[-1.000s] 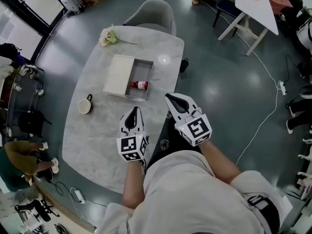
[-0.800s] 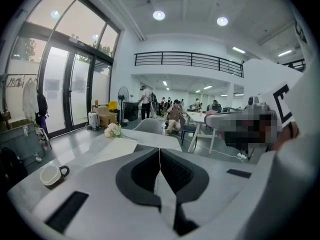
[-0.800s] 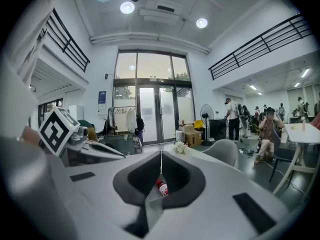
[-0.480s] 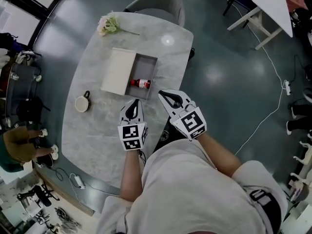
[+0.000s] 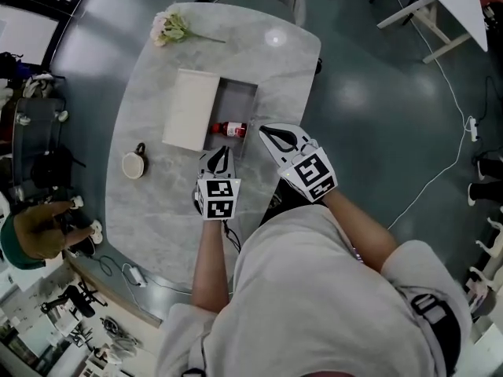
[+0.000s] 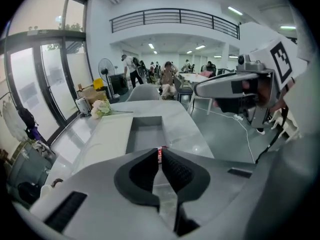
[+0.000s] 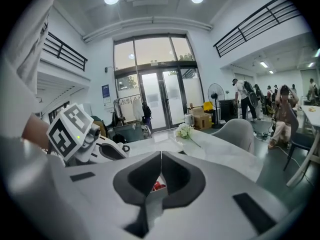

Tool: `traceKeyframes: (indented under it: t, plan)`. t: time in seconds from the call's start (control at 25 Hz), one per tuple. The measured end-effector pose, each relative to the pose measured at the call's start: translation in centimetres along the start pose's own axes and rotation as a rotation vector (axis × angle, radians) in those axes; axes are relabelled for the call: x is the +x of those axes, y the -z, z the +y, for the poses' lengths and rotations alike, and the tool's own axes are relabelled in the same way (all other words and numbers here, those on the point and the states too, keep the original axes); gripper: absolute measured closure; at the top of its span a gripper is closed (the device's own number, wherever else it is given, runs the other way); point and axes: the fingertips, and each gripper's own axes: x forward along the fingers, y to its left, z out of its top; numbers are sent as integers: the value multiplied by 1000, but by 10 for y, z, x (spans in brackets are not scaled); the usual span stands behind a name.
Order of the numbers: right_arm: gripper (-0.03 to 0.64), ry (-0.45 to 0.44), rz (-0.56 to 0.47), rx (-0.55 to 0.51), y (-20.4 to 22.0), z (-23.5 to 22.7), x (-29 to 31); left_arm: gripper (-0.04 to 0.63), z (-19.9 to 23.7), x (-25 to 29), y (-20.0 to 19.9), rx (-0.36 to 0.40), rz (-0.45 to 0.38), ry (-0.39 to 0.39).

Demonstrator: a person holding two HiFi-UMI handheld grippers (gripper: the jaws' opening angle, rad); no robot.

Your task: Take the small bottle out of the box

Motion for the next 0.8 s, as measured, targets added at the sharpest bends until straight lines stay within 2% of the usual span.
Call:
traceKeyframes:
  t: [0.36,0.68,0.72,0.8]
  plan:
    - [591,-58,64,5,21,-13,27,571,12,35,9,90,128,8]
    - [591,-70,74,23,20,-27,41,569,17,60,18,307,234,21]
    - [591,-68,76,20,22,-30,42,559,17,63,19,322,247,27]
    - [591,-68,87,18,23,-35,45,489,17,69,20,349,272,40]
